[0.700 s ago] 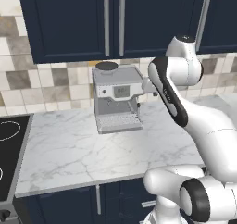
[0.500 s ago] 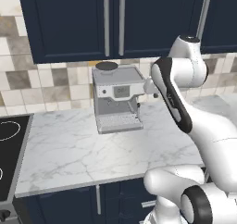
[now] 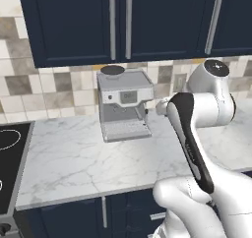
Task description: Navigate to the microwave.
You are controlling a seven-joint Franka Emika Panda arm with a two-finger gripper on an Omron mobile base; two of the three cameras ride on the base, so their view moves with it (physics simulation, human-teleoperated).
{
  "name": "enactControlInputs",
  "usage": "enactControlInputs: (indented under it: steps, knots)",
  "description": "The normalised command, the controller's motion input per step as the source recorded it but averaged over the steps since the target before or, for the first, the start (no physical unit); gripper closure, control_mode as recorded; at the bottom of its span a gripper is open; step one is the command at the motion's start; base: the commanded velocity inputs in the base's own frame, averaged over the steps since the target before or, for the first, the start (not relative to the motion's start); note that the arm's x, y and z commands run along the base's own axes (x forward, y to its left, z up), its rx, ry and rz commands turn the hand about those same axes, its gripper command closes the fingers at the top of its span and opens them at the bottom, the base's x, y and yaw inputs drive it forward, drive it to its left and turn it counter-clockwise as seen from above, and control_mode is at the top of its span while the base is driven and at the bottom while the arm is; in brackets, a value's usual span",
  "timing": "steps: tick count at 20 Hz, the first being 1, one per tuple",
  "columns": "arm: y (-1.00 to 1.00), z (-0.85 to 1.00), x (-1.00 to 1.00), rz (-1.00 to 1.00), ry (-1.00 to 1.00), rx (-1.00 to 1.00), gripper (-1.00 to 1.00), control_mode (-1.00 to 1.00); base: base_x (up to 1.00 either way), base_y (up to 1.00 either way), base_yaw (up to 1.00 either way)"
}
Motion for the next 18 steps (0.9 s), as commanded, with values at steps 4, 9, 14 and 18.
enactControlInputs:
  steps: [4, 9, 14, 18]
  knots:
    - [0.0, 0.0, 0.0, 0.0, 0.0, 0.0, -1.0, 1.0, -0.81, 0.4, -0.3]
    - [0.0, 0.0, 0.0, 0.0, 0.0, 0.0, -1.0, 1.0, -0.28, 0.44, -0.85]
    - [0.0, 0.0, 0.0, 0.0, 0.0, 0.0, -1.0, 1.0, 0.0, 0.03, -1.0]
    - [0.0, 0.0, 0.0, 0.0, 0.0, 0.0, -1.0, 1.0, 0.0, 0.0, -1.0]
